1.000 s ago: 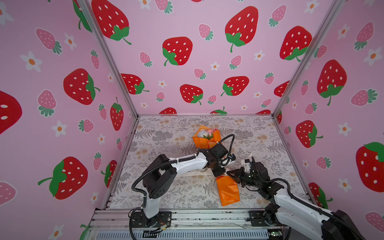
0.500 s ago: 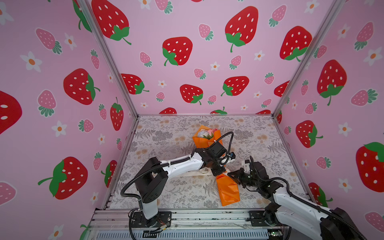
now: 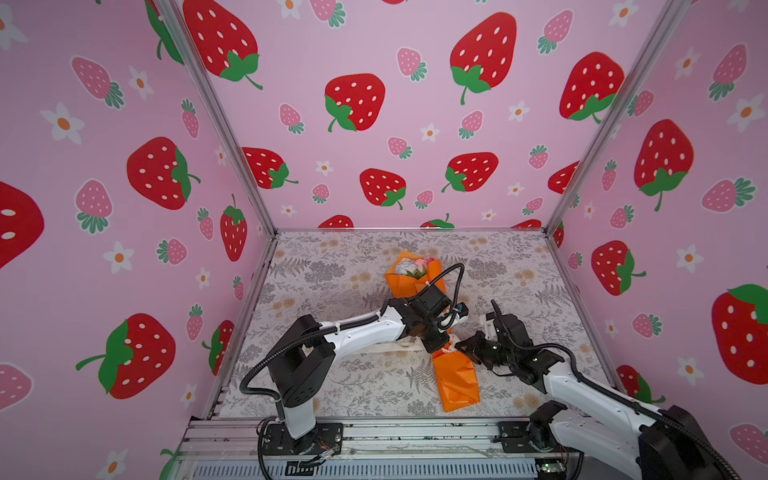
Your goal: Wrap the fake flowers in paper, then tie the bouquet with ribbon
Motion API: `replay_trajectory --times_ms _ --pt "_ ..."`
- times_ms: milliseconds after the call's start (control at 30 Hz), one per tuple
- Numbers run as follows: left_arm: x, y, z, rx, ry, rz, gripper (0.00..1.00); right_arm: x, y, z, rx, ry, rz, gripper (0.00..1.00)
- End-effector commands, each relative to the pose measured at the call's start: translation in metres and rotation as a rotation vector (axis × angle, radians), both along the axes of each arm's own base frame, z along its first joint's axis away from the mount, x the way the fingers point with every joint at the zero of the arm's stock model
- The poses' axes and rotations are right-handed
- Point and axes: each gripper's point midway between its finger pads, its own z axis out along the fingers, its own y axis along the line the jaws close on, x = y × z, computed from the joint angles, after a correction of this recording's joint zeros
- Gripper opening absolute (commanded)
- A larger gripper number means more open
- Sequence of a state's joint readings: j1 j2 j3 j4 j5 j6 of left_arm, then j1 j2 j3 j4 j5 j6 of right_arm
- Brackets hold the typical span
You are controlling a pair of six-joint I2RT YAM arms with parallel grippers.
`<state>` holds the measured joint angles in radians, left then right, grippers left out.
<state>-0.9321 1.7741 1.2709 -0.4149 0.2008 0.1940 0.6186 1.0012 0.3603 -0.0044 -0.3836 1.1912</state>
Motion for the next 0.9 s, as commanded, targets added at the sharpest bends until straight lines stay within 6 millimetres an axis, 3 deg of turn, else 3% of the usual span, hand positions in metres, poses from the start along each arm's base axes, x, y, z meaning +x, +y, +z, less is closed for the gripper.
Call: replay_trajectory --times_ms 0,133,500,867 --pt "-0.004 -0.002 0.014 -0.045 -0.007 -0.022 0.3 0.0 -0.006 -0.002 -0.04 -0.002 -0.001 0.01" --pt "-0.006 -0.006 0.011 -0.026 -0.01 -0.062 0.36 0.001 -0.006 0.0 -0.035 -0.01 -0.007 0.01" --pt "0.001 -0.021 0.005 0.035 -0.034 -0.101 0.38 0.004 -0.001 0.007 -0.006 -0.024 -0.001 0.01" --pt "0.009 -0.018 -0.013 0.139 -0.073 -0.096 0.41 0.005 0.001 0.01 0.014 -0.029 -0.009 0.01"
